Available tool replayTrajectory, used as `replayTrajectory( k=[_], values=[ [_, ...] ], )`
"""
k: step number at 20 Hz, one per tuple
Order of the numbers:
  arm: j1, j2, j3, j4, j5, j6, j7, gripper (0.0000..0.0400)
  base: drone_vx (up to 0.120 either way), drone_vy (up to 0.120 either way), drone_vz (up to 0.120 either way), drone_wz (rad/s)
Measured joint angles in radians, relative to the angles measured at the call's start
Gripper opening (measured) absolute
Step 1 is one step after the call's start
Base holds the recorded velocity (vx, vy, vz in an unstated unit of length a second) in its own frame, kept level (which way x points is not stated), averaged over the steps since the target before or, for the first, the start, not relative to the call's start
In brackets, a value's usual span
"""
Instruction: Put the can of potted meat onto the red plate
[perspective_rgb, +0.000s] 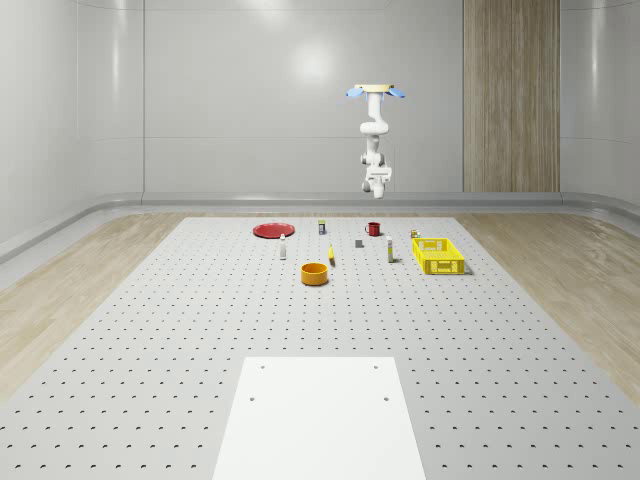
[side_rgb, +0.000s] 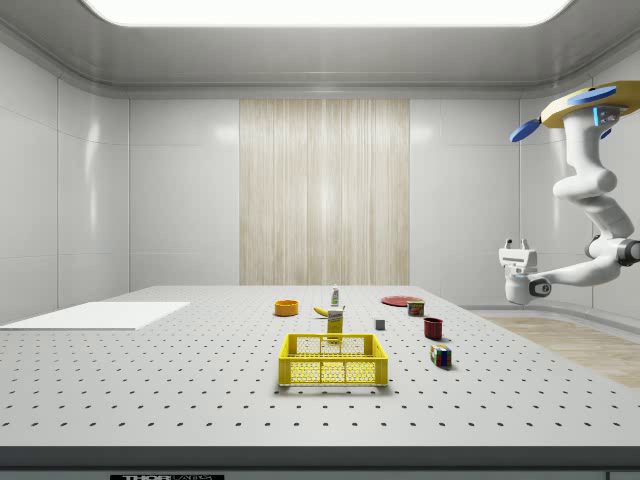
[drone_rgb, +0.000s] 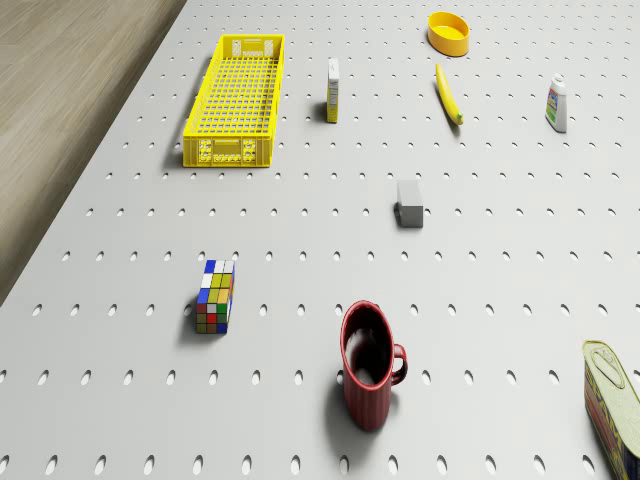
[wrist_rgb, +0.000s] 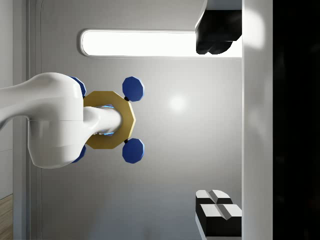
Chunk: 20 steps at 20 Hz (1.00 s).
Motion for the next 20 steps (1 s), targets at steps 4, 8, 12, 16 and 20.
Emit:
replayTrajectory(
  k=[4,8,12,16,20],
  values=[
    [0.000,-0.002,0.000,-0.001,0.000,0.002,0.000,0.0400,0.000,0.000,0.000,0.000],
    [-0.001,-0.004,0.001,-0.003,-0.001,0.005,0.000,0.0400,0.000,0.000,0.000,0.000],
    [-0.001,-0.006,0.002,-0.004,-0.001,0.008,0.000,0.0400,0.050,-0.120,0.000,0.000],
    [-0.002,-0.008,0.004,-0.006,-0.003,0.011,0.000,0.0400,0.120,-0.120,0.000,0.000],
    [-0.003,-0.010,0.007,-0.008,-0.008,0.014,0.000,0.0400,0.120,-0.120,0.000,0.000]
  ],
)
